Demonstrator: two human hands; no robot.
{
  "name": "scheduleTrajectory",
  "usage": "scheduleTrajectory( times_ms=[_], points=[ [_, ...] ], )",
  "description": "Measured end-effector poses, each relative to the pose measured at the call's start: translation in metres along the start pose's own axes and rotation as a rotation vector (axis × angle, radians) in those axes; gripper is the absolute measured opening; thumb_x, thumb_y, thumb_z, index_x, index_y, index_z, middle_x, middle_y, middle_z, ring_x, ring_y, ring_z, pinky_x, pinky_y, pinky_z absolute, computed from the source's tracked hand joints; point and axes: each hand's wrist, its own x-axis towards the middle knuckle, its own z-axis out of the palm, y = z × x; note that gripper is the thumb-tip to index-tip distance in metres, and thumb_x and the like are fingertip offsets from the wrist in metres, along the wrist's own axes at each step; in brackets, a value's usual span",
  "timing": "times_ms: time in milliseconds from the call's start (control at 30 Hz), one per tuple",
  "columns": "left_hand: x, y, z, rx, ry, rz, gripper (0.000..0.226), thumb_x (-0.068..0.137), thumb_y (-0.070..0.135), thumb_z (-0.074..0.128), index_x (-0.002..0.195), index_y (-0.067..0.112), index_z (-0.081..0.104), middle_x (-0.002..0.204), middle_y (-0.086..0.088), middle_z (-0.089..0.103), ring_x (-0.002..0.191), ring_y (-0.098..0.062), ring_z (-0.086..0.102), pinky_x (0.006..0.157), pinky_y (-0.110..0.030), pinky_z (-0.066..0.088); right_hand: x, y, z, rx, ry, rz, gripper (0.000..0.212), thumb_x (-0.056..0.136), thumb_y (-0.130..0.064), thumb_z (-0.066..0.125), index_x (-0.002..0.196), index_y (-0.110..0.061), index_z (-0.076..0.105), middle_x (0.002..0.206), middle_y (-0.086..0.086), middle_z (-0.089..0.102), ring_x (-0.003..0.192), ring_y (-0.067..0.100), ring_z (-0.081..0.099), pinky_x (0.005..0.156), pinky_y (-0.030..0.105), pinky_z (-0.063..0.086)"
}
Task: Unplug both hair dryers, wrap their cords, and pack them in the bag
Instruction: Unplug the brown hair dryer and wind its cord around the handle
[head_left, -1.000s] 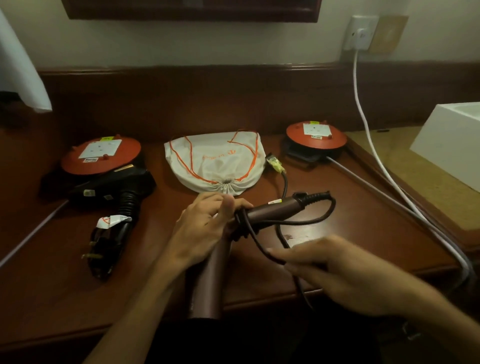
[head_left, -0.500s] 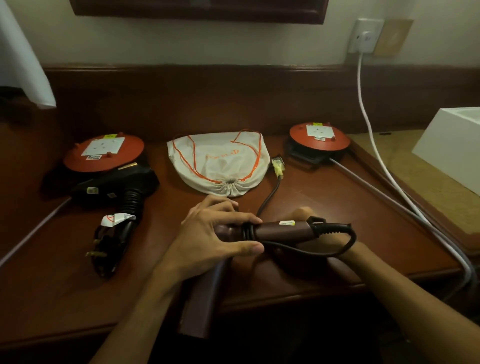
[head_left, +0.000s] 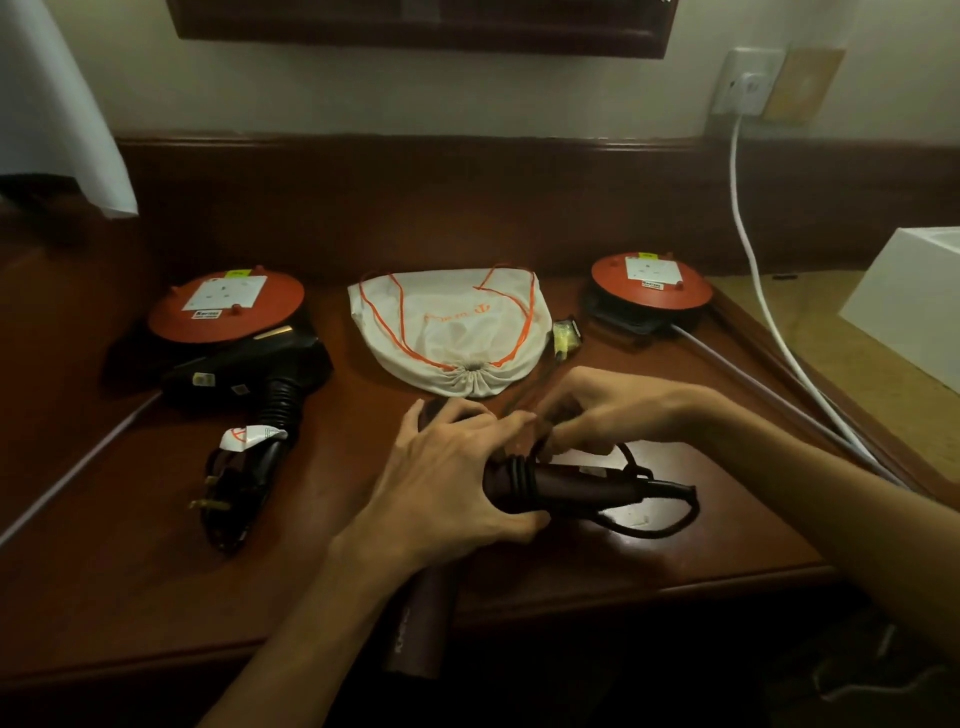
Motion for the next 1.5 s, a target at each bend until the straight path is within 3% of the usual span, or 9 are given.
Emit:
scheduleTrajectory(
  times_ms=[233,367,600,833,1033,1233,1300,1400,1500],
  points=[
    [0.005,0.01,0.001,0.159,-0.126,0.005,0.088,0.078,0.079,0.053,0.153,0.049,0.018,0.129,0.019,0.05,0.139,-0.007,0.024,0.12,-0.061,0.006,-0.037,-0.013,-0.008,-0.167,-0.183,0.044,0.02,0.098,-0.005,0.053,0.109,-0.011,0.069,0.082,0.004,0.073,0.071,0.017,0.072,0.064,0.027,0.053],
    [0.006,0.012,0.003,0.223,-0.13,0.0,0.083,0.082,0.08,0.046,0.153,0.051,0.016,0.128,0.013,0.046,0.14,-0.011,0.025,0.119,-0.06,0.006,-0.049,-0.021,-0.005,-0.233,-0.082,0.024,0.017,0.101,-0.01,0.053,0.101,-0.011,0.07,0.074,0.0,0.072,0.06,0.009,0.066,0.057,0.033,0.052],
    [0.011,0.008,-0.003,0.233,-0.227,0.024,0.064,0.084,0.081,0.042,0.143,0.055,0.036,0.148,0.02,0.044,0.143,-0.011,0.019,0.112,-0.057,0.006,-0.058,-0.036,0.023,-0.208,-0.044,-0.071,0.021,0.101,-0.018,0.053,0.091,-0.015,0.071,0.072,0.001,0.071,0.062,0.03,0.059,0.061,0.048,0.05],
    [0.002,0.002,-0.004,0.21,-0.19,-0.028,0.061,0.087,0.078,0.039,0.145,0.062,0.024,0.12,0.022,0.056,0.14,-0.006,0.021,0.116,-0.058,0.008,-0.074,-0.023,0.046,0.01,-0.018,-0.057,0.026,0.103,-0.014,0.051,0.126,-0.02,0.063,0.093,0.002,0.072,0.063,0.011,0.06,0.061,0.025,0.05],
    [0.002,0.003,-0.001,0.184,-0.132,0.008,0.053,0.085,0.079,0.043,0.135,0.062,0.042,0.116,0.022,0.06,0.137,-0.004,0.024,0.115,-0.054,0.007,-0.081,-0.027,0.051,-0.079,0.12,-0.054,0.01,0.1,-0.02,0.059,0.1,-0.02,0.069,0.071,-0.011,0.067,0.059,0.004,0.063,0.057,0.023,0.05],
    [-0.008,-0.023,-0.001,-0.131,0.186,-0.144,0.05,0.07,0.083,0.049,0.119,0.073,0.05,0.107,0.04,0.055,0.125,0.003,0.039,0.11,-0.046,0.03,-0.087,-0.012,0.063,-0.627,0.686,-0.156,0.014,0.095,-0.039,0.061,0.084,-0.031,0.059,0.063,-0.021,0.054,0.055,0.003,0.048,0.056,0.026,0.042],
    [-0.01,-0.027,-0.002,-0.249,0.255,-0.16,0.045,0.064,0.079,0.061,0.109,0.079,0.052,0.108,0.044,0.048,0.122,0.008,0.041,0.108,-0.042,0.036,-0.081,-0.011,0.071,-0.48,0.628,-0.164,0.017,0.099,-0.039,0.055,0.091,-0.028,0.065,0.059,-0.017,0.051,0.052,0.005,0.049,0.053,0.034,0.048],
    [-0.012,-0.039,-0.004,-0.471,0.296,-0.188,0.051,0.057,0.074,0.073,0.106,0.07,0.063,0.122,0.023,0.056,0.127,0.006,0.045,0.109,-0.041,0.043,-0.07,-0.014,0.087,-0.183,0.459,-0.174,0.025,0.102,-0.031,0.054,0.121,-0.028,0.07,0.076,-0.034,0.062,0.072,-0.007,0.062,0.064,0.015,0.048],
    [-0.017,-0.046,-0.009,-0.625,0.271,-0.186,0.055,0.052,0.072,0.08,0.105,0.06,0.07,0.125,0.013,0.058,0.129,0.001,0.047,0.11,-0.041,0.043,-0.05,-0.001,0.099,-0.215,0.478,-0.205,0.029,0.103,-0.029,0.052,0.128,-0.029,0.066,0.099,-0.034,0.064,0.088,-0.007,0.062,0.074,0.017,0.05]
  ],
)
